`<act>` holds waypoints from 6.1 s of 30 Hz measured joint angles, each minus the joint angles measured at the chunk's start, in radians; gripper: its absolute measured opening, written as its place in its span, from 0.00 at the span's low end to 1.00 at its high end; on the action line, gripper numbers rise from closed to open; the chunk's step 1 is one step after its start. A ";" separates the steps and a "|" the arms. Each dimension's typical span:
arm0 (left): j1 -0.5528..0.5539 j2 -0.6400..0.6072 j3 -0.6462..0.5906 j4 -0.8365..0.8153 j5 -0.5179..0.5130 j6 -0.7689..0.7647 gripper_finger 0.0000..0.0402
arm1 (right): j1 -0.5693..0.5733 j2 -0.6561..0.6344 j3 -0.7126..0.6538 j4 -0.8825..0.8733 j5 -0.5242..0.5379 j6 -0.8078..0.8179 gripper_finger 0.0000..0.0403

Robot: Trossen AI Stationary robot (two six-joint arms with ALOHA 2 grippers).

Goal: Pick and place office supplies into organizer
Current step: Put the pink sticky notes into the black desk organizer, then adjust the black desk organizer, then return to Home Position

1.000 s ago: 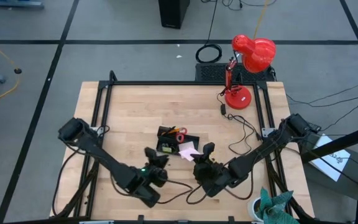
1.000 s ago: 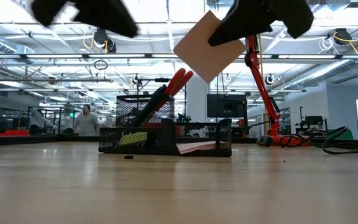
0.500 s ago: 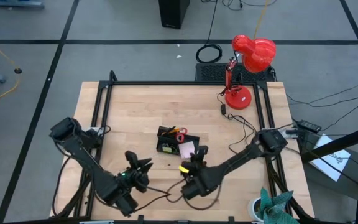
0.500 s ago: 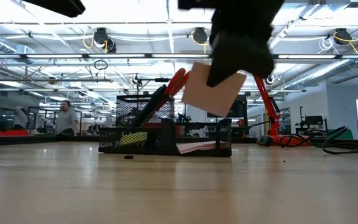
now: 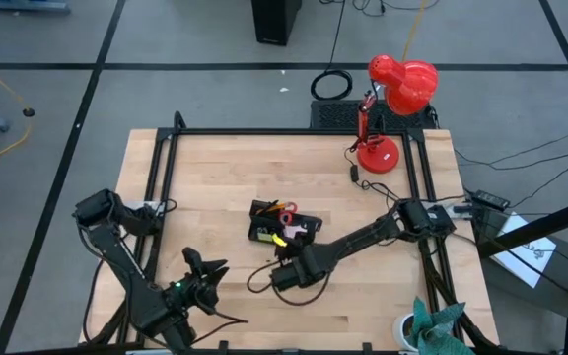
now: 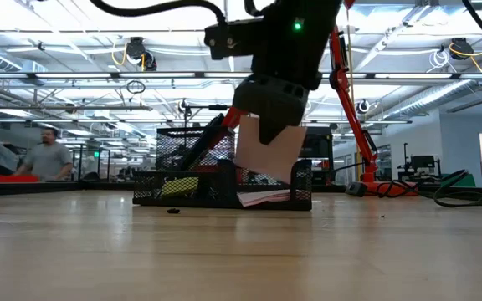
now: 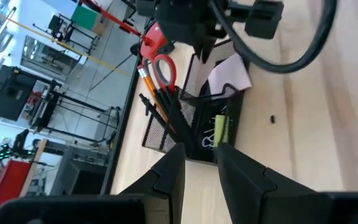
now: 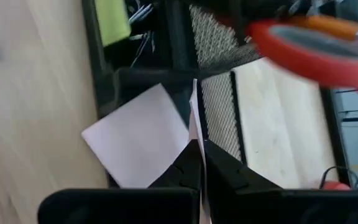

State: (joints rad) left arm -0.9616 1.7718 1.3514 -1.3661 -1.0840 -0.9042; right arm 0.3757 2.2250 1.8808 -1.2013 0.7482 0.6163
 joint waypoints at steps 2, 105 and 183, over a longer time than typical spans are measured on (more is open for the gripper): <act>-0.012 0.000 0.000 -0.001 0.000 -0.014 0.25 | -0.004 0.000 -0.012 0.015 -0.024 -0.001 0.00; 0.024 -0.651 -0.852 0.251 -0.348 -0.684 0.01 | 0.167 -0.144 -0.476 0.887 -0.067 -0.191 0.00; 0.606 -0.826 -0.598 1.323 0.825 1.311 0.01 | -0.062 -0.977 -1.473 1.970 -0.521 -0.567 0.00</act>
State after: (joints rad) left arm -0.3559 0.9457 0.7536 -0.0430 -0.2592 0.4064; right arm 0.3142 1.2478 0.4080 0.7692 0.2277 0.0497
